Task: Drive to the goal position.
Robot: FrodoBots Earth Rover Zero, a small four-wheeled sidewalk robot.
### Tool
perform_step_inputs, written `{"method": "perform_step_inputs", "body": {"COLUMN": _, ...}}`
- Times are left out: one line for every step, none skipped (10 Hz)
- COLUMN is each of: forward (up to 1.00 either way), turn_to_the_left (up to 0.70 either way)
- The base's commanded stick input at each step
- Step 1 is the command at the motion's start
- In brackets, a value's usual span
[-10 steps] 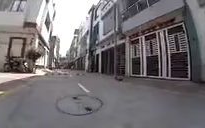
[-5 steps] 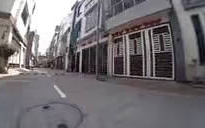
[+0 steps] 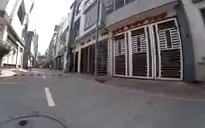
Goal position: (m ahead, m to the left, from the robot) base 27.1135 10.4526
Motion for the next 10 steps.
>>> {"method": "perform_step_inputs", "body": {"forward": 1.00, "turn_to_the_left": 0.40}}
{"method": "perform_step_inputs", "body": {"forward": 1.00, "turn_to_the_left": 0.29}}
{"method": "perform_step_inputs", "body": {"forward": 1.00, "turn_to_the_left": 0.00}}
{"method": "perform_step_inputs", "body": {"forward": 1.00, "turn_to_the_left": 0.00}}
{"method": "perform_step_inputs", "body": {"forward": 1.00, "turn_to_the_left": 0.00}}
{"method": "perform_step_inputs", "body": {"forward": 1.00, "turn_to_the_left": 0.00}}
{"method": "perform_step_inputs", "body": {"forward": 1.00, "turn_to_the_left": 0.00}}
{"method": "perform_step_inputs", "body": {"forward": 1.00, "turn_to_the_left": 0.00}}
{"method": "perform_step_inputs", "body": {"forward": 1.00, "turn_to_the_left": 0.00}}
{"method": "perform_step_inputs", "body": {"forward": 1.00, "turn_to_the_left": 0.00}}
